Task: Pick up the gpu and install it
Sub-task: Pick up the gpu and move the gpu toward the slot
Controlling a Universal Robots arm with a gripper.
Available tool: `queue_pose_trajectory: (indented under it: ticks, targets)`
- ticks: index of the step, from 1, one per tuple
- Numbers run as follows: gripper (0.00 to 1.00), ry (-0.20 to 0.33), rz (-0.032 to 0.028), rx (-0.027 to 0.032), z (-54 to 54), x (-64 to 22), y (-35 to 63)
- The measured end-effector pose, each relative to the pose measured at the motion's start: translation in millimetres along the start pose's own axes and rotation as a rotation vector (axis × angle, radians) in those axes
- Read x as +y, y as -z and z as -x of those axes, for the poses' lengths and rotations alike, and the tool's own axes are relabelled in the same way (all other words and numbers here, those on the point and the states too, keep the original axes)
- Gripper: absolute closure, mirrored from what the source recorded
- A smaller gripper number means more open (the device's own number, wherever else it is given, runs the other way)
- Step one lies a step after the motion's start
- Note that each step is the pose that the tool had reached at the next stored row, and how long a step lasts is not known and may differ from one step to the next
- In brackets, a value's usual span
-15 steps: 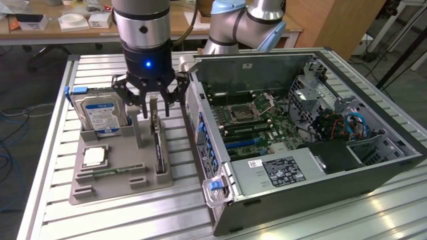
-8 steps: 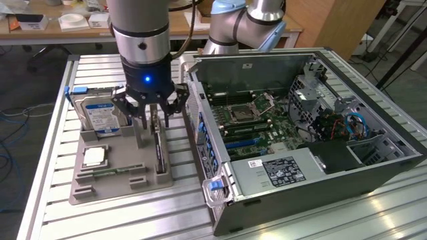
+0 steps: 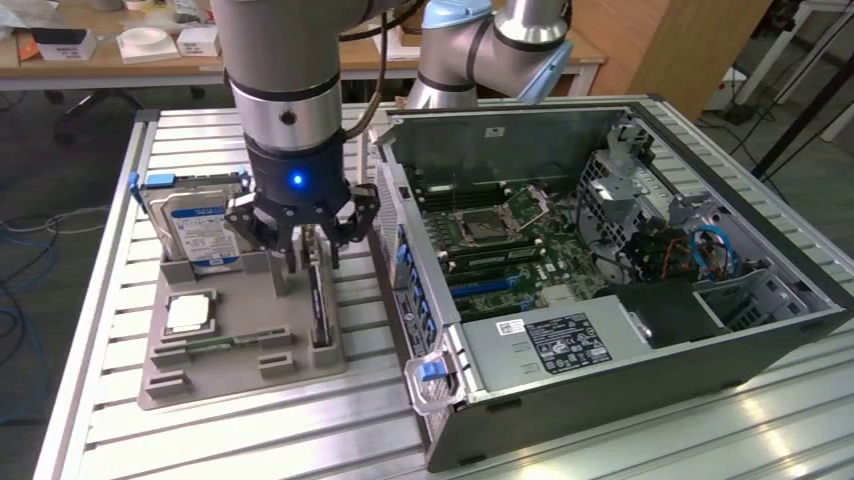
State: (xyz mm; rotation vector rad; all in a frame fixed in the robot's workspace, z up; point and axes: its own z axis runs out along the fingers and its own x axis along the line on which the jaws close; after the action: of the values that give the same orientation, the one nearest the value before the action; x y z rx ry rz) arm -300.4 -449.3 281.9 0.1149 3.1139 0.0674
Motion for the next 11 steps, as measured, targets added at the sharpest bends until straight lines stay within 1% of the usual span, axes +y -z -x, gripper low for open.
queue_pose_trajectory:
  ticks: [11]
  targets:
    - [0.50, 0.000, 0.0001, 0.0000, -0.3, -2.1, -20.0]
